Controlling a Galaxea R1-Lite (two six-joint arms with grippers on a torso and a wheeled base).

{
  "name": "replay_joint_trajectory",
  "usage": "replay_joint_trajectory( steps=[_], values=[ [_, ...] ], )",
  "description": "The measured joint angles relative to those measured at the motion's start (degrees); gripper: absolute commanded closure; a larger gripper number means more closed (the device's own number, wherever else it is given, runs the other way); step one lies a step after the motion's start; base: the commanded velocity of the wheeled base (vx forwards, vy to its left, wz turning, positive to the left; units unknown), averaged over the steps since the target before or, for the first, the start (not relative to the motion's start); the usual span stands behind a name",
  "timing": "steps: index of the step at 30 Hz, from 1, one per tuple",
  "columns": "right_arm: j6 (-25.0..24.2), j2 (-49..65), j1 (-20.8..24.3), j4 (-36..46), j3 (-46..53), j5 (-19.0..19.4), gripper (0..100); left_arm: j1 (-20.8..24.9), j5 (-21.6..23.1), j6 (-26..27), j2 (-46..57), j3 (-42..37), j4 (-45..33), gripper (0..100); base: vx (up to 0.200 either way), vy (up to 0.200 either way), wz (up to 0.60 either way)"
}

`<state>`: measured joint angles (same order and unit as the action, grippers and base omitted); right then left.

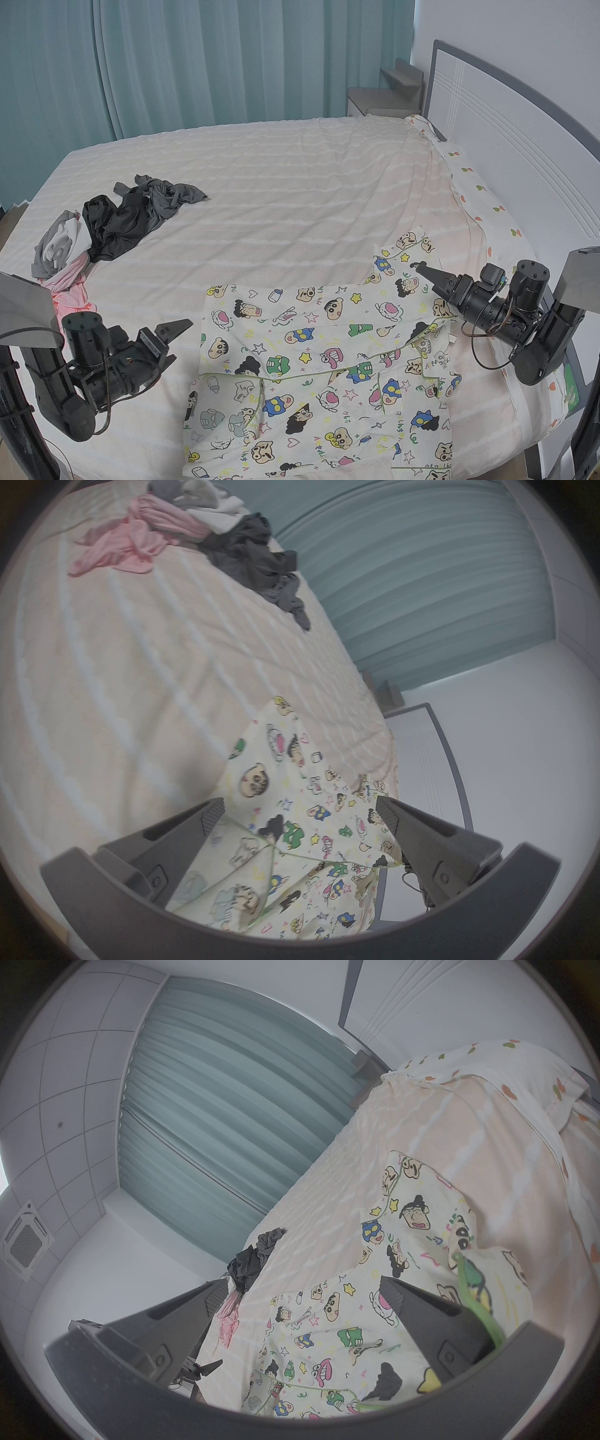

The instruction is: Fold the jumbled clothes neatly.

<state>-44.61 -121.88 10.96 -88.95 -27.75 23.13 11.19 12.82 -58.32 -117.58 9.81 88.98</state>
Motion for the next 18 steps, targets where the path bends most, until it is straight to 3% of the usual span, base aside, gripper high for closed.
replay_joint_trajectory(
  steps=[8,18],
  values=[
    [-0.7,0.2,0.7,0.0,2.1,-1.2,0,7.5,-4.2,7.1,-5.9,7.5,-0.2,0,0.000,0.000,0.00],
    [-0.7,1.6,2.0,0.0,2.2,-2.0,0,9.4,-8.0,11.7,-14.6,14.1,-10.2,0,0.000,0.000,0.00]
  ],
)
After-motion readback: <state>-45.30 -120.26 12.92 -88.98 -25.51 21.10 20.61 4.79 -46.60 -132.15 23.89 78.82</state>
